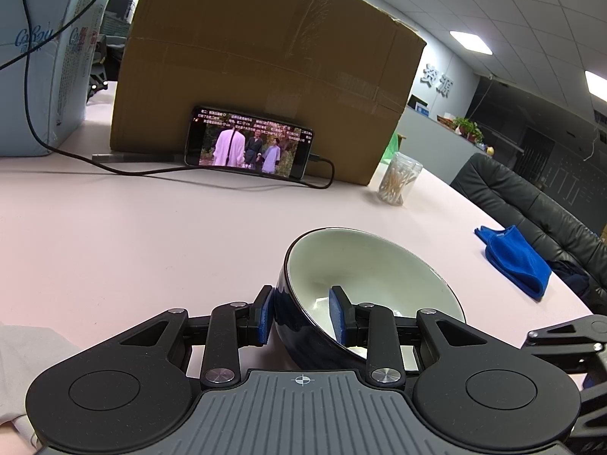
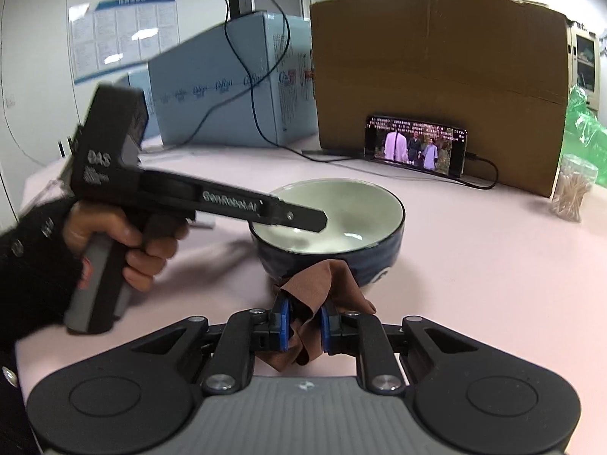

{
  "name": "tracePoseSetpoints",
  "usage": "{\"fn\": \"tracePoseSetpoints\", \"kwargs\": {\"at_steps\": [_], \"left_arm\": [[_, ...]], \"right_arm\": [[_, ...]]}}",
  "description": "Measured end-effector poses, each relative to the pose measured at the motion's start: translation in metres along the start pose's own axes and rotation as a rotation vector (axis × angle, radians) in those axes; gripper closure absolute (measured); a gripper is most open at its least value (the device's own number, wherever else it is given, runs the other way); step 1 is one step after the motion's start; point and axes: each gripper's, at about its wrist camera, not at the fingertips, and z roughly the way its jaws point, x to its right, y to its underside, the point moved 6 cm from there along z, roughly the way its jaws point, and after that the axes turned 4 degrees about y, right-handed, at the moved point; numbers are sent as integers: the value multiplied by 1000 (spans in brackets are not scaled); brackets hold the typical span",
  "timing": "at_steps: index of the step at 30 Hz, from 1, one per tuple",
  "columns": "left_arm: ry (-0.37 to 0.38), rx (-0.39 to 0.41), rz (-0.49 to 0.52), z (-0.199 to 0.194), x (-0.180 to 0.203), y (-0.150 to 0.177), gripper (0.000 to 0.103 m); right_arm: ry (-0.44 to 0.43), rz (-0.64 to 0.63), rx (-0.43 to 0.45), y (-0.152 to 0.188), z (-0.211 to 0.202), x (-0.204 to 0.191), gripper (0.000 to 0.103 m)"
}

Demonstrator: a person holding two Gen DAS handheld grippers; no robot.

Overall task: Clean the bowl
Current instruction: 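Wipe the bowl's outer wall with the regripped cloth in the right gripper while the left gripper holds the rim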

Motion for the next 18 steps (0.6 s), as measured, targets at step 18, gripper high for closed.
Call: {"fn": "tracePoseSetpoints", "kwargs": {"at_steps": [18], "left_arm": [[-1, 0, 2, 0, 0, 0, 73]], "right_arm": [[44, 66, 27, 2, 5, 10, 83]]}}
